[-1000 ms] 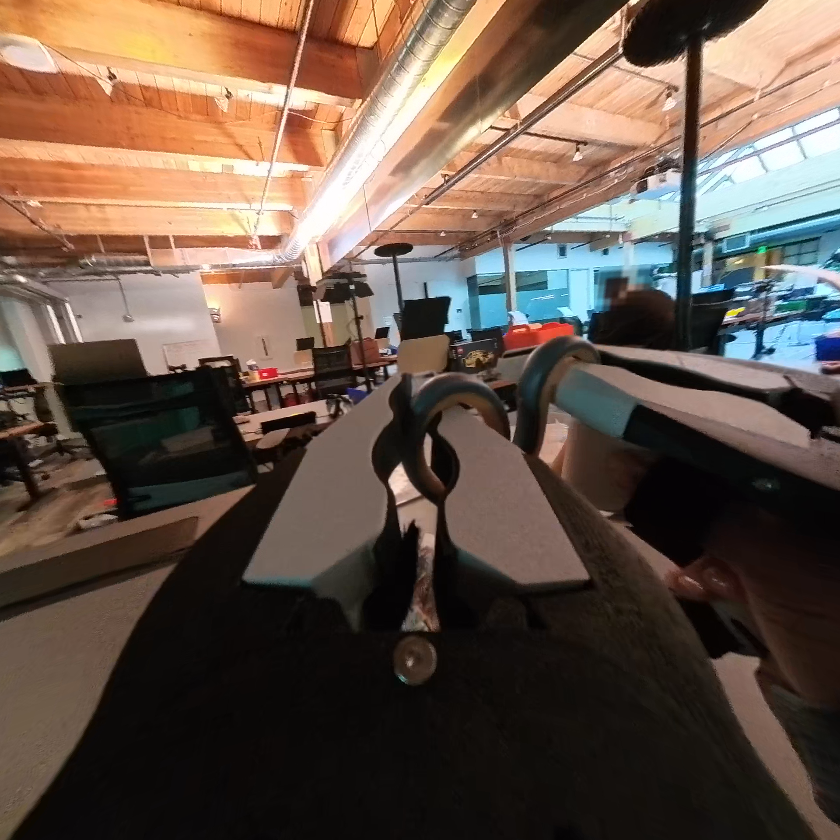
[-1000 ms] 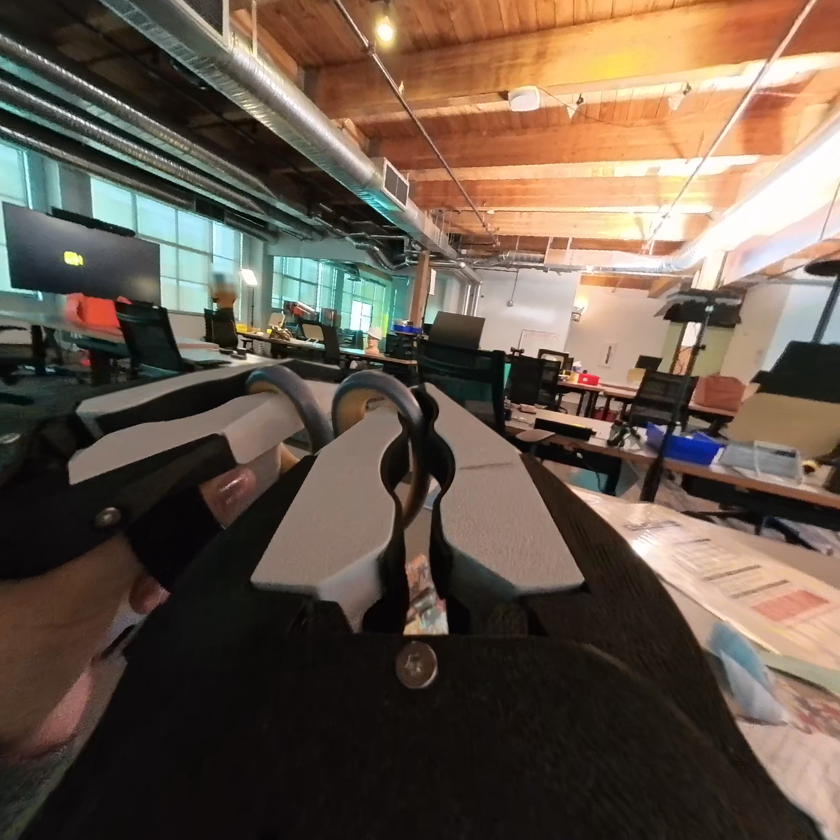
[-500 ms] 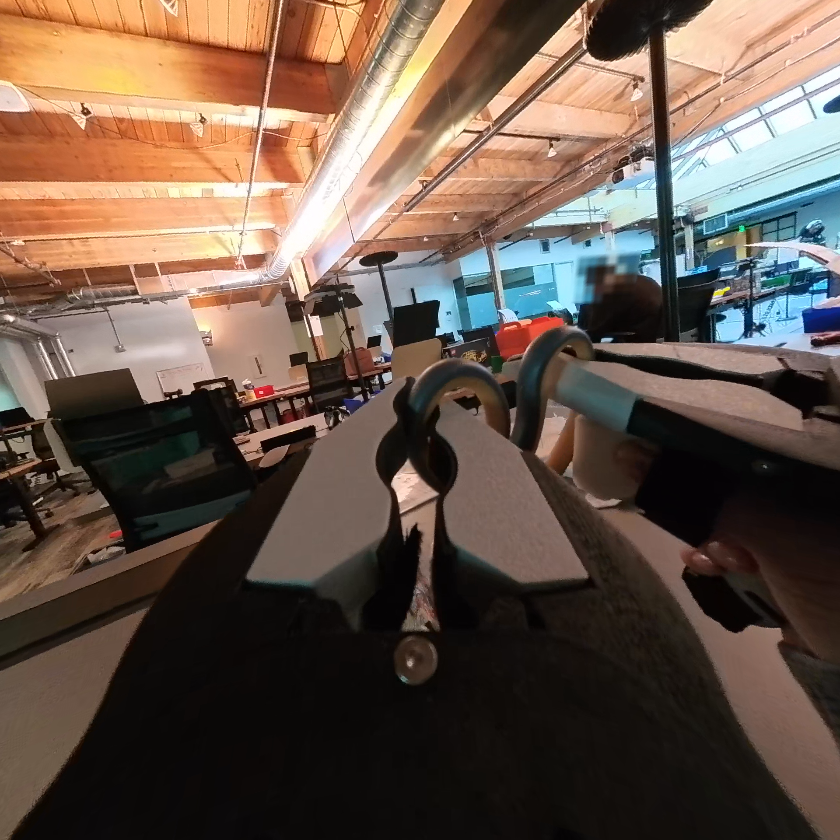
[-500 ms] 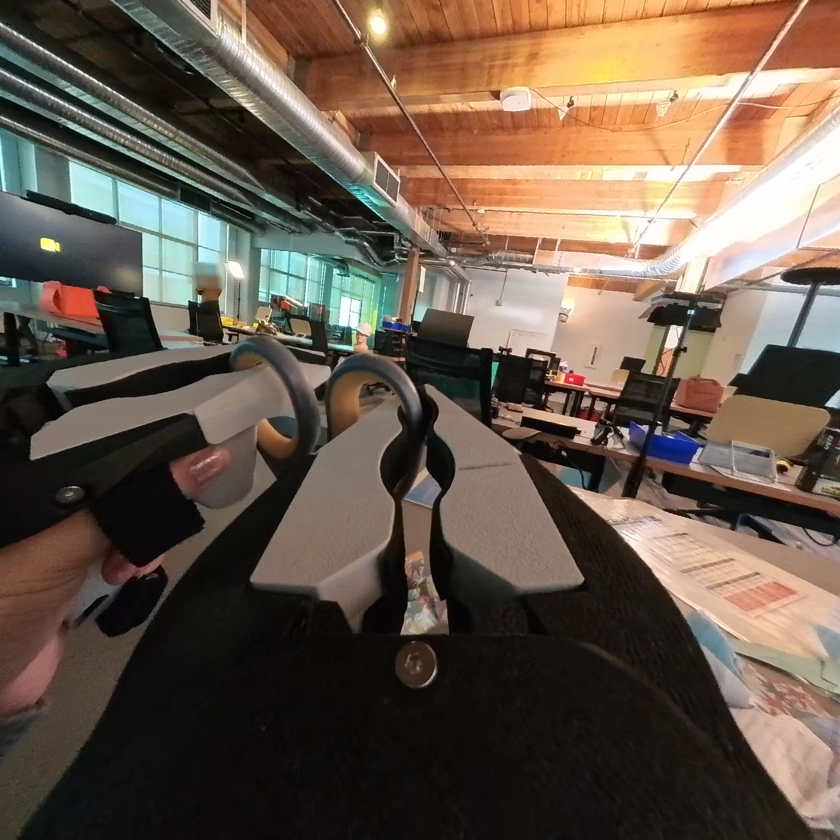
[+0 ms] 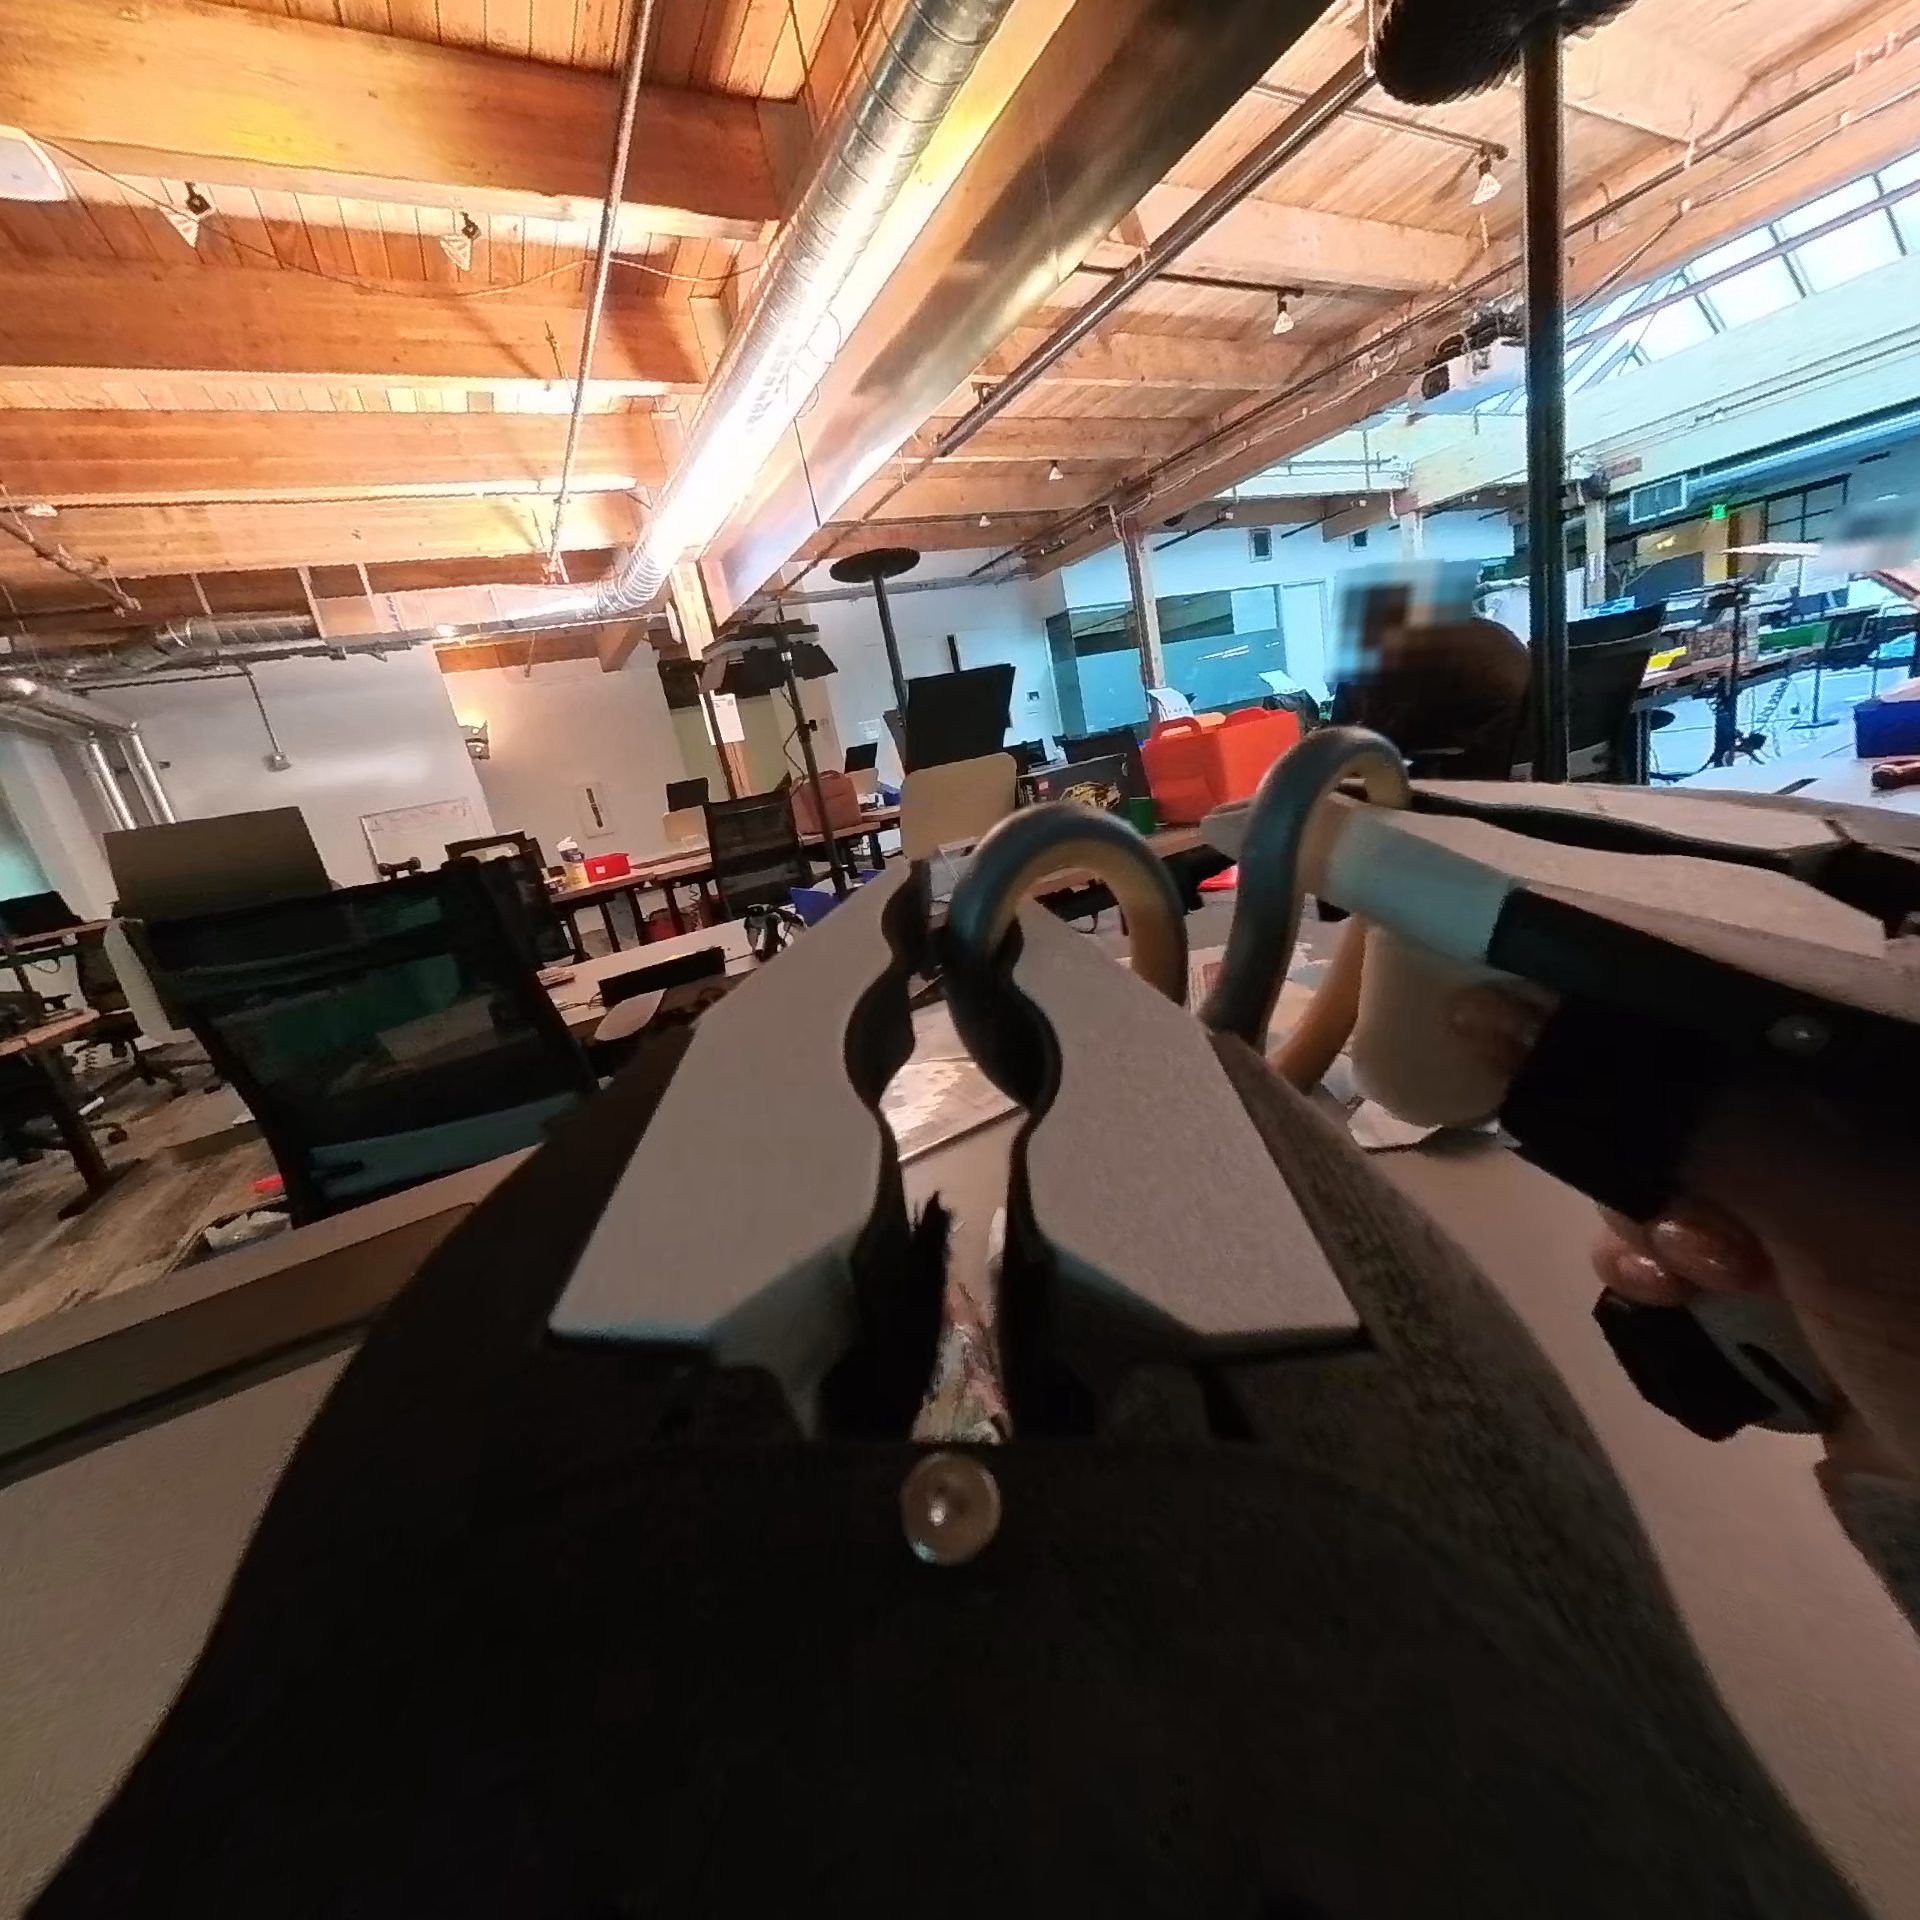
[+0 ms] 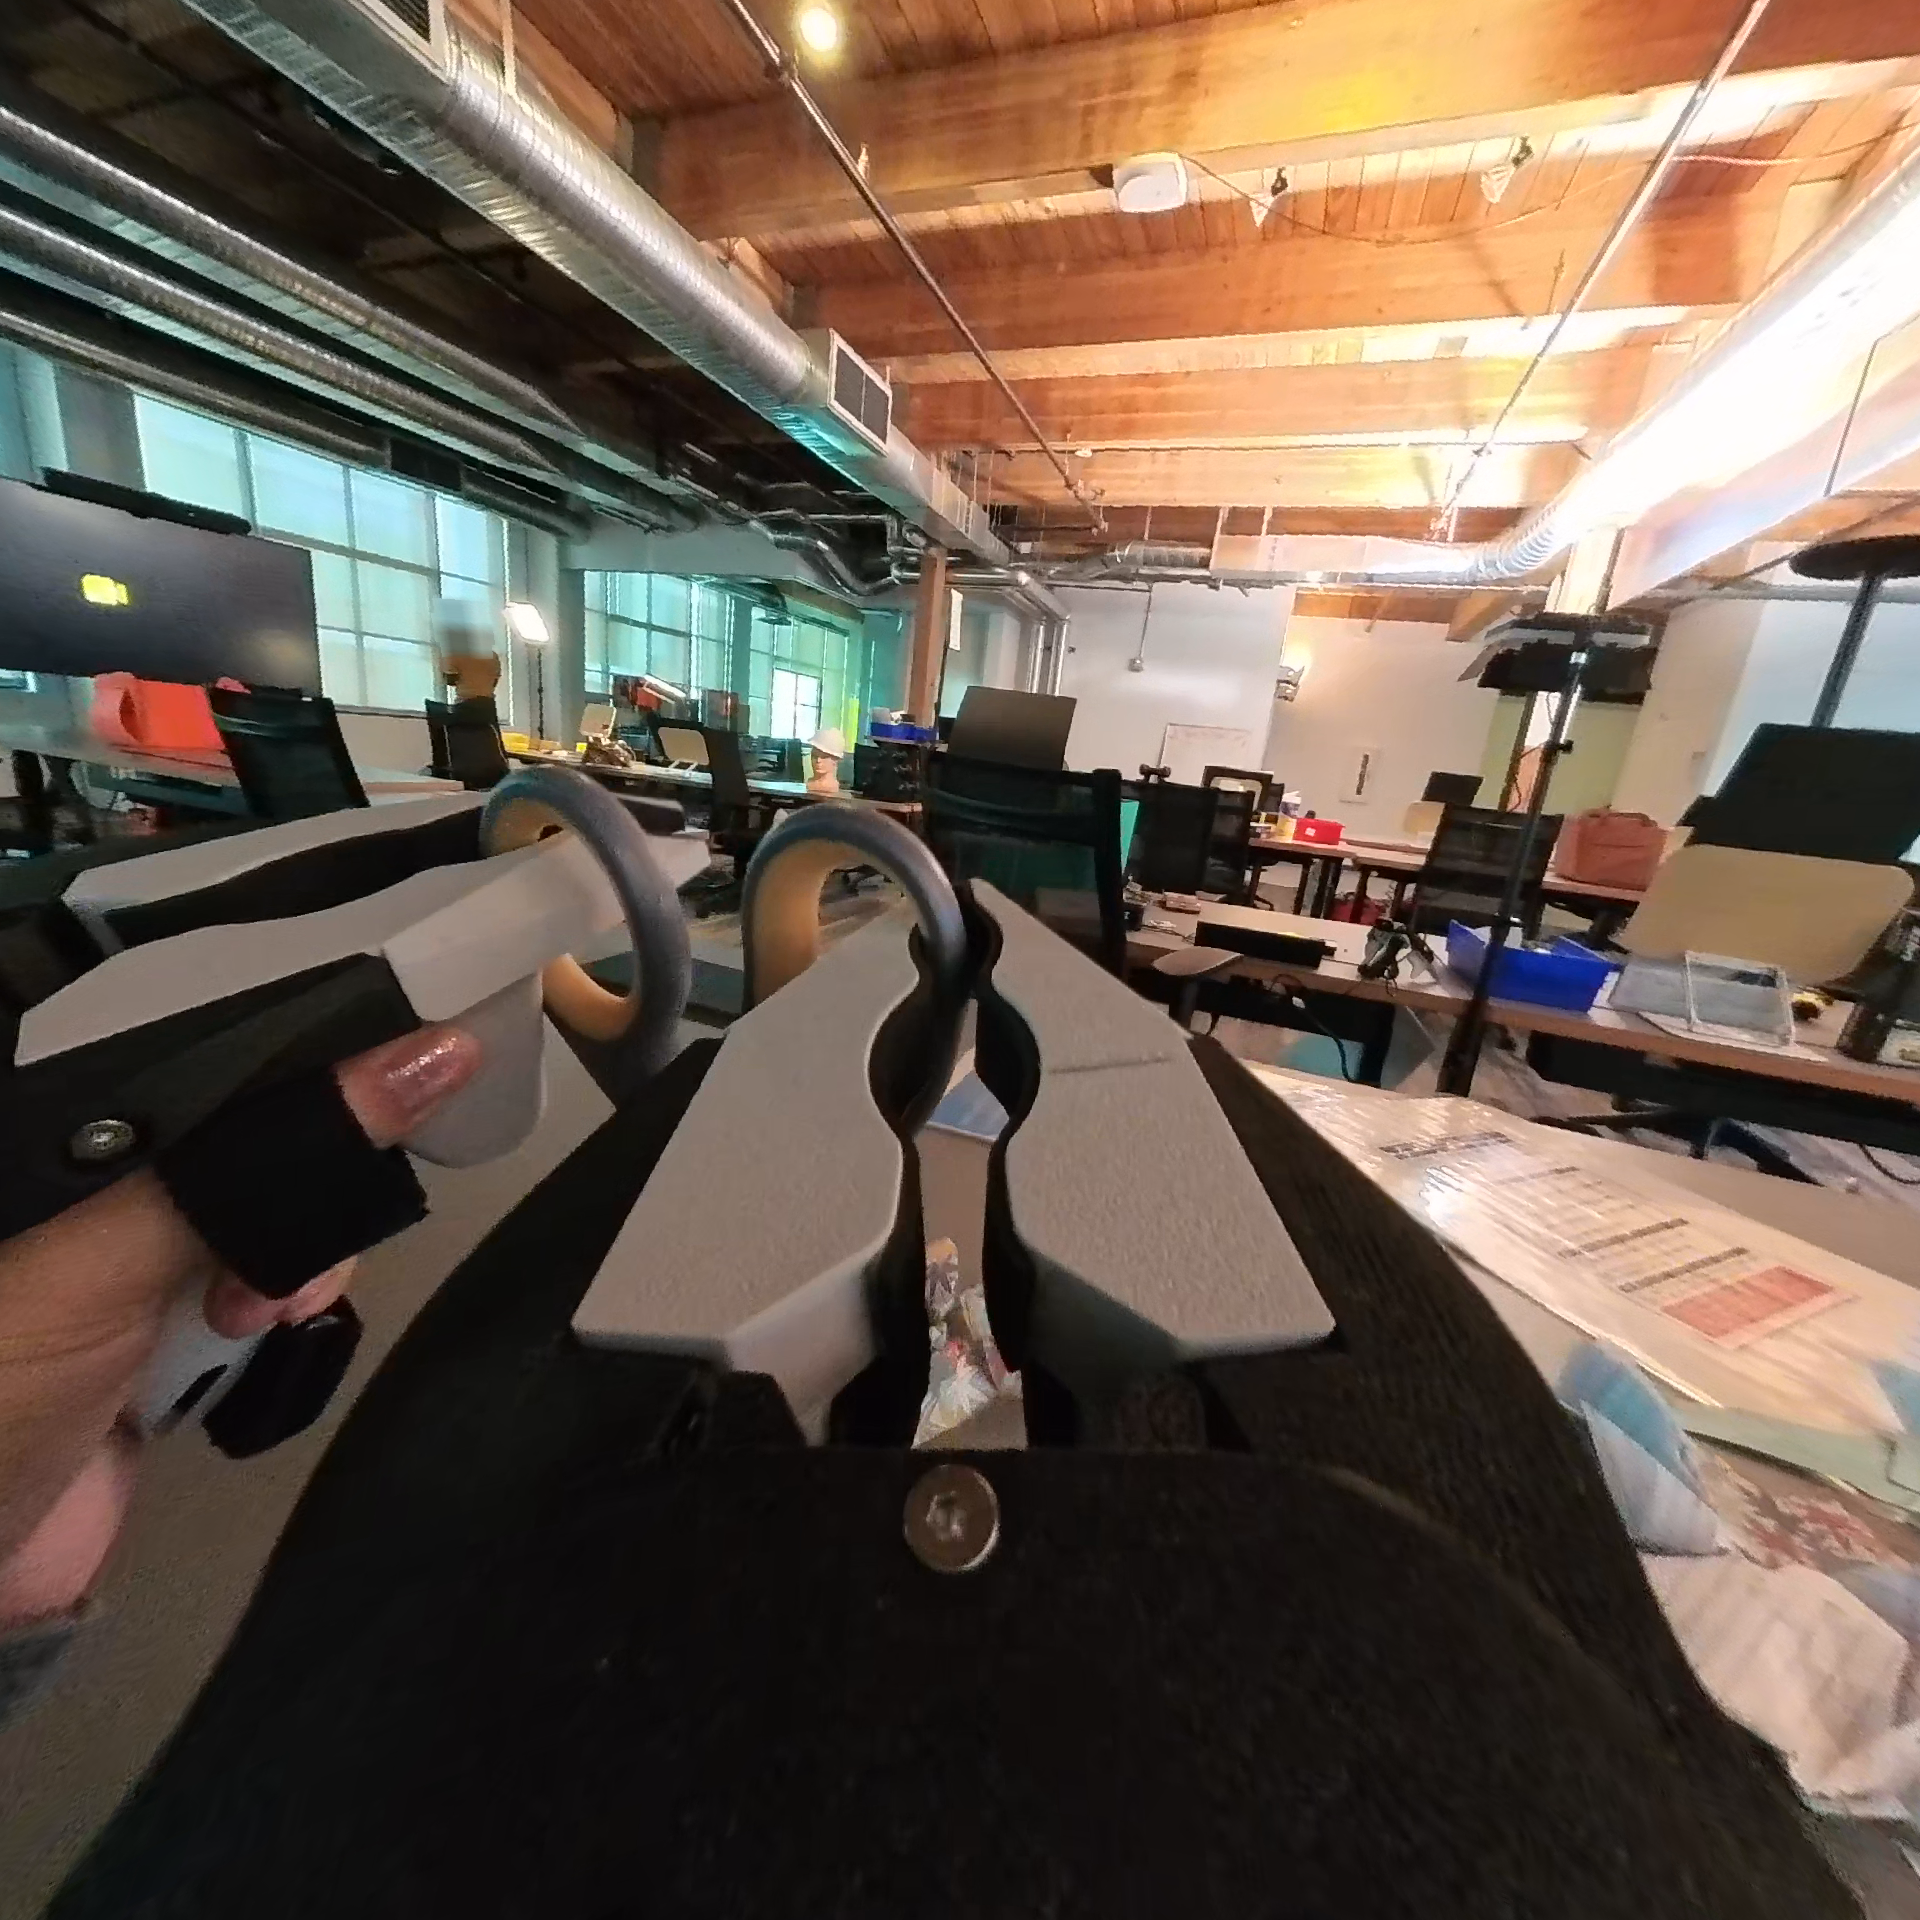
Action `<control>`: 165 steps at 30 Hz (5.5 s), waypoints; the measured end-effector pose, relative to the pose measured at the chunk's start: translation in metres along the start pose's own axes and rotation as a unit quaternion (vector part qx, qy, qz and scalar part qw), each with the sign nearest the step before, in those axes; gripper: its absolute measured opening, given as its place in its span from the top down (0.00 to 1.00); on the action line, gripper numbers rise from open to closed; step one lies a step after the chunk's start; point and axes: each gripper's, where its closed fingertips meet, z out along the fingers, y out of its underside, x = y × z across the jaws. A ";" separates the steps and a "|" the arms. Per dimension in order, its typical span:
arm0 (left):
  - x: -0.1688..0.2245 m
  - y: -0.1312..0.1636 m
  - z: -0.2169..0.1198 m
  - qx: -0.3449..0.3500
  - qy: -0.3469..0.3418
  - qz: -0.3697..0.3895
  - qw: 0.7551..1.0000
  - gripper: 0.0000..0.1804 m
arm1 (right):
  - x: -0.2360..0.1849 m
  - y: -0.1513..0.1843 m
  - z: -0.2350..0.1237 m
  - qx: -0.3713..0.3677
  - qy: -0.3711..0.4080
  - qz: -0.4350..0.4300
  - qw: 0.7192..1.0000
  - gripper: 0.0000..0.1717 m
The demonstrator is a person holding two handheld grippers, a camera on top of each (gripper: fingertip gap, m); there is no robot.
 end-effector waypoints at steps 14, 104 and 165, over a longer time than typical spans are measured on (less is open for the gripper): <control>-0.023 -0.001 -0.006 0.017 -0.029 -0.054 0.998 1.00 | 0.035 -0.001 -0.009 0.014 0.048 0.066 0.997 1.00; -0.039 0.036 0.049 0.031 -0.030 -0.040 0.998 0.99 | 0.009 0.018 0.032 0.035 0.067 -0.053 0.996 1.00; -0.025 0.015 0.037 0.065 0.001 -0.029 0.997 1.00 | 0.091 0.003 -0.017 0.027 0.160 0.046 0.986 1.00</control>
